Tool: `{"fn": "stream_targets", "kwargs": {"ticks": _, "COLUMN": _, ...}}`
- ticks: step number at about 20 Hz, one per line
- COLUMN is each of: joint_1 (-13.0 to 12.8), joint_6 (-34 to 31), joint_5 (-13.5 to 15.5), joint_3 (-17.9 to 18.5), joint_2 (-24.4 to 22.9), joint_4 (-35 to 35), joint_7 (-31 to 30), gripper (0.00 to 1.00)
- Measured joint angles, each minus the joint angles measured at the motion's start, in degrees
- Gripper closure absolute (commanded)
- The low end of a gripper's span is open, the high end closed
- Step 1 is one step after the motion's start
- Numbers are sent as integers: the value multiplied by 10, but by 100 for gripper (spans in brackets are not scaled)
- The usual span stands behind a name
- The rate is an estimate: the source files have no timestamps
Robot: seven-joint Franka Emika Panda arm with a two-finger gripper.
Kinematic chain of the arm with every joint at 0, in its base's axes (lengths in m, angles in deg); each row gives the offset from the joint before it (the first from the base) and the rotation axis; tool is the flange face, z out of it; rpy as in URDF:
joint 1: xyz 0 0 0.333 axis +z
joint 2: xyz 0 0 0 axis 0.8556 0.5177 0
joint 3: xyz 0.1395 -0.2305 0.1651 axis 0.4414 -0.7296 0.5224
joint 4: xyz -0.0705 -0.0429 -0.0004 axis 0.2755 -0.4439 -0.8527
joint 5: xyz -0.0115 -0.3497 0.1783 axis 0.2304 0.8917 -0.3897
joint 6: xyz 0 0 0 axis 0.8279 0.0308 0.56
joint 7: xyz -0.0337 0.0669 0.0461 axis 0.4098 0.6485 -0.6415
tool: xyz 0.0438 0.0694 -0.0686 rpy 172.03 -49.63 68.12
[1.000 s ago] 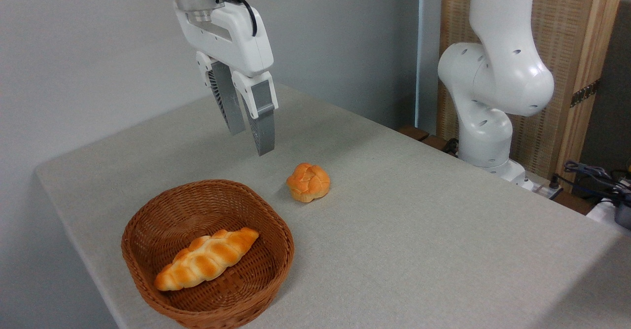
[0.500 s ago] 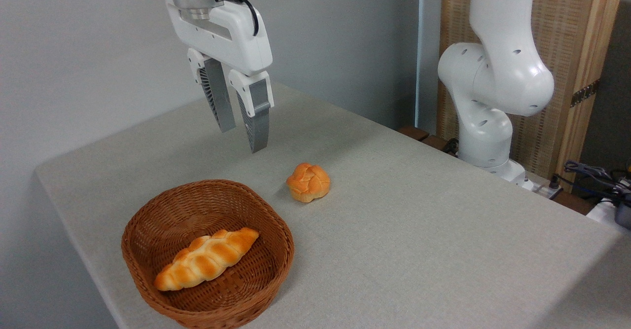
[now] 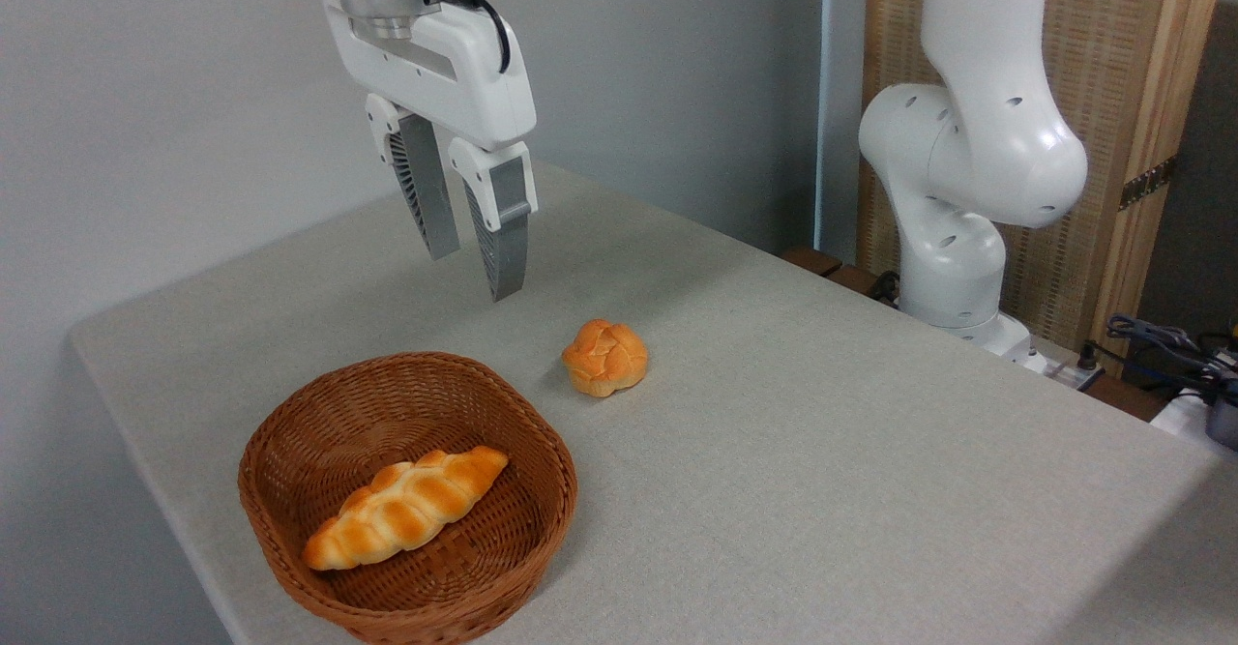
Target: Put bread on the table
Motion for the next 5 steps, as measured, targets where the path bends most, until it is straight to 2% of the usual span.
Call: {"fn": "stream_targets", "kwargs": {"ticks": 5, "joint_1": 4, "joint_6": 0, "joint_5": 0, "joint_3": 0, "joint_2": 0, "joint_4": 0, "joint_7": 0, "gripper": 0}}
